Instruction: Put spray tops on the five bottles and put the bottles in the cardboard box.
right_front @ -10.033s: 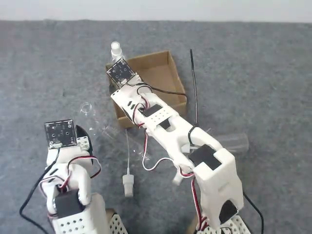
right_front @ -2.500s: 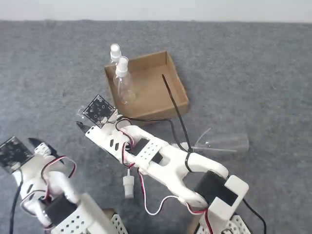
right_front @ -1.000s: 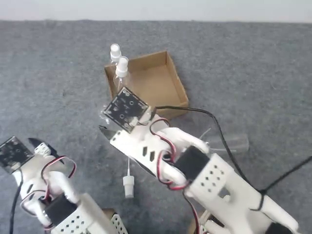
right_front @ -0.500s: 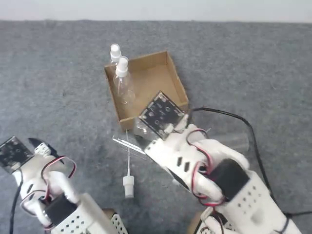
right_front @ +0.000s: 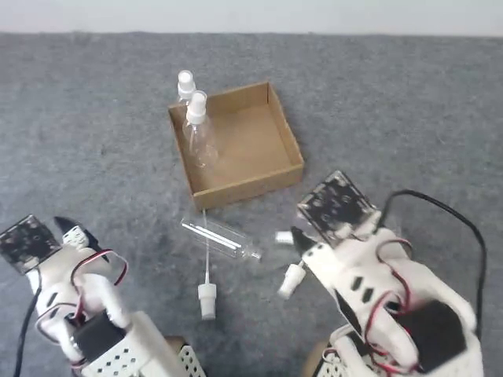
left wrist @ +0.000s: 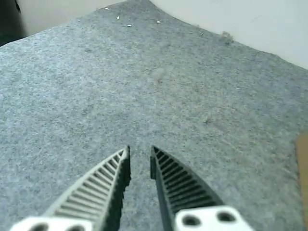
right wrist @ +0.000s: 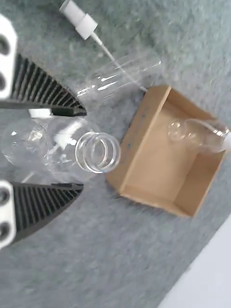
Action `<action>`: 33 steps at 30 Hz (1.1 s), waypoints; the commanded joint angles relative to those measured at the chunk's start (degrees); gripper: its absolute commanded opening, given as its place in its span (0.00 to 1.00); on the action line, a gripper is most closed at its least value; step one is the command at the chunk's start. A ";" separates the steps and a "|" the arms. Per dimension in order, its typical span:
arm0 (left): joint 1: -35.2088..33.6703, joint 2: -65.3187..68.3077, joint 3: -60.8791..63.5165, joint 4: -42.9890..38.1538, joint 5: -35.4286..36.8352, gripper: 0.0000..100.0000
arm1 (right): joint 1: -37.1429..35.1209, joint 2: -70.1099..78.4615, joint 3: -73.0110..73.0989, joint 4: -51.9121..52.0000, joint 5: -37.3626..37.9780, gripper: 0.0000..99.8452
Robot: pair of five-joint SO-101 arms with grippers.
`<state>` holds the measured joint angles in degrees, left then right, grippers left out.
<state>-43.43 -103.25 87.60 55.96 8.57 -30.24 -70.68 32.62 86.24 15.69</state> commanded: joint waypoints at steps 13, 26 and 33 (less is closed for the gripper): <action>15.03 -0.62 -4.70 1.67 -11.52 0.07 | 28.26 -10.42 -1.49 13.05 13.71 0.01; 20.75 0.09 -17.54 14.68 -24.35 0.11 | 30.73 -11.03 8.88 8.84 15.12 0.01; 22.86 15.82 -25.27 18.90 -35.78 0.09 | 30.73 -11.03 8.97 8.84 15.12 0.01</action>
<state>-21.10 -98.42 68.79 73.45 -21.14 -0.35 -81.58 42.11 96.62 30.02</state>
